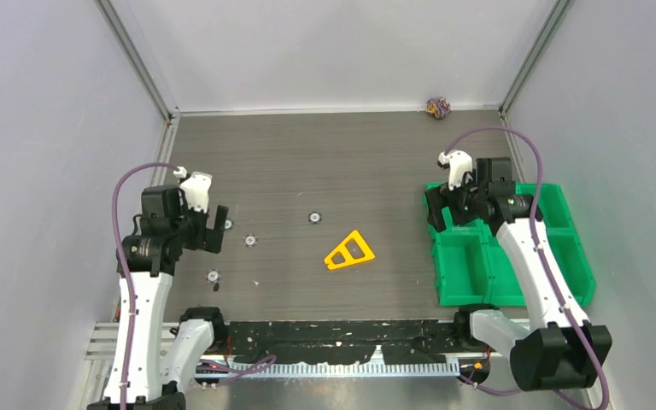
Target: Untangle the cables
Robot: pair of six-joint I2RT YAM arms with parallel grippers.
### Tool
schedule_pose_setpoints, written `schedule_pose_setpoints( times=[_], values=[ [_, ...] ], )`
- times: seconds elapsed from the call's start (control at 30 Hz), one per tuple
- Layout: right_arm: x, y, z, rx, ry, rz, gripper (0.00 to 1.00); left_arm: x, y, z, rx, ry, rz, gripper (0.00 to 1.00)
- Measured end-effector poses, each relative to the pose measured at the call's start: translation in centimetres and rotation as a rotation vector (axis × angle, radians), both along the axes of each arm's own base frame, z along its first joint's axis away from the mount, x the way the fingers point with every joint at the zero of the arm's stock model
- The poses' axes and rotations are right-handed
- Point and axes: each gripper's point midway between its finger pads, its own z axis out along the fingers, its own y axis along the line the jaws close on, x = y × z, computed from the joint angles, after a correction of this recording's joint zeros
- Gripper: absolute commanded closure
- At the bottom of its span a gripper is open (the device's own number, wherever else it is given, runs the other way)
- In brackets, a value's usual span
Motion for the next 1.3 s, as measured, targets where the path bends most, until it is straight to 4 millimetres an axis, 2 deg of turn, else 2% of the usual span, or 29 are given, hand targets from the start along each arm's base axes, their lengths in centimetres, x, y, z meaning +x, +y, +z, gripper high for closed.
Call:
schedule_pose_setpoints(
  times=[0.07, 0.13, 0.2, 0.3, 0.37, 0.47, 0.57, 0.63, 0.77, 0.87, 0.97, 1.1, 1.3],
  values=[
    [0.8, 0.0, 0.9, 0.0, 0.006, 0.001, 0.05, 0.7, -0.2, 0.4, -0.025, -0.014, 0.021, 0.01],
    [3.0, 0.1, 2.7, 0.0, -0.004, 0.001, 0.05, 1.7, -0.4, 1.0, -0.051, -0.036, 0.039, 0.01],
    [6.7, 0.2, 5.2, 0.0, -0.041, -0.001, 0.05, 2.8, -0.6, 1.4, -0.074, -0.054, 0.053, 0.01],
    [11.9, 0.3, 7.9, 0.003, -0.083, -0.01, 0.05, 4.4, -0.7, 2.6, -0.102, -0.08, 0.076, 0.01],
    [16.2, 0.4, 9.4, 0.003, -0.113, -0.017, 0.05, 5.8, -0.9, 3.7, -0.125, -0.111, 0.093, 0.01],
    [21.6, 0.2, 9.9, -0.007, -0.13, -0.03, 0.05, 7.1, -1.4, 4.9, -0.165, -0.139, 0.089, 0.01],
    [27.5, -0.4, 8.6, -0.035, -0.159, -0.054, 0.05, 7.8, -2.3, 5.5, -0.211, -0.147, 0.064, 0.01],
    [29.9, -1.2, 6.5, -0.074, -0.151, -0.07, 0.05, 8.0, -2.8, 5.4, -0.233, -0.139, 0.048, 0.01],
    [32.9, -3.4, 1.4, -0.186, -0.123, -0.125, 0.01, 8.3, -3.2, 4.8, -0.249, -0.115, 0.037, 0.01],
    [35.0, -5.5, -2.2, -0.287, -0.127, -0.162, 0.06, 8.6, -3.2, 4.7, -0.252, -0.103, 0.039, 0.01],
    [37.0, -7.1, -4.7, -0.38, -0.155, -0.174, 0.1, 9.0, -3.2, 5.0, -0.252, -0.104, 0.041, 0.01],
    [39.6, -9.0, -6.3, -0.505, -0.219, -0.174, 0.14, 9.4, -3.2, 5.5, -0.252, -0.11, 0.044, 0.01],
    [42.9, -10.3, -6.8, -0.62, -0.34, -0.167, 0.19, 9.4, -2.8, 5.6, -0.233, -0.115, 0.057, 0.01]
  ],
)
